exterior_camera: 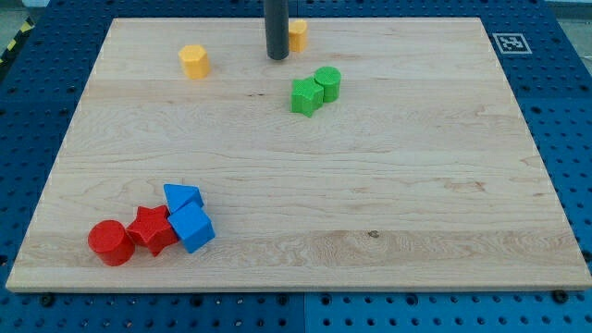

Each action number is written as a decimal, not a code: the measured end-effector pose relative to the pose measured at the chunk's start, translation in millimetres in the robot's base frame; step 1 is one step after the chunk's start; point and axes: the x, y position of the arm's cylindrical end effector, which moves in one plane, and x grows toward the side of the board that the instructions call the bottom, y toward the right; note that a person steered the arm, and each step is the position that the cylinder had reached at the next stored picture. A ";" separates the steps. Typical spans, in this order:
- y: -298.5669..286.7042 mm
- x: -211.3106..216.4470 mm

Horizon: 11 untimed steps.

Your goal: Move the yellow hexagon towards the yellow heart

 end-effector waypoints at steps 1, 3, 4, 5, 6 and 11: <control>-35.4 -20.5; -154.4 -32.6; -184.9 3.0; -178.8 37.8; -172.5 33.6; -73.4 34.9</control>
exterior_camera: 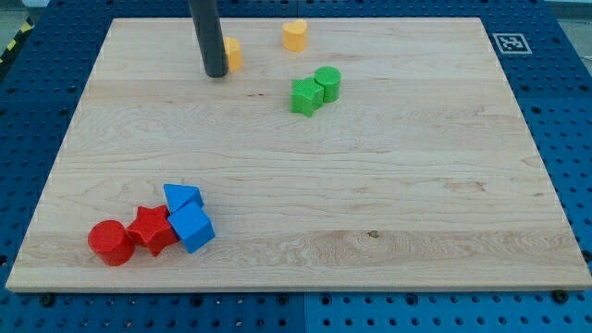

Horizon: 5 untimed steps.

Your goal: Move the yellow hexagon towards the yellow heart

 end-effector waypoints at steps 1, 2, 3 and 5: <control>0.8 -5.6; -4.2 -12.1; -4.1 -40.7; -4.1 -75.1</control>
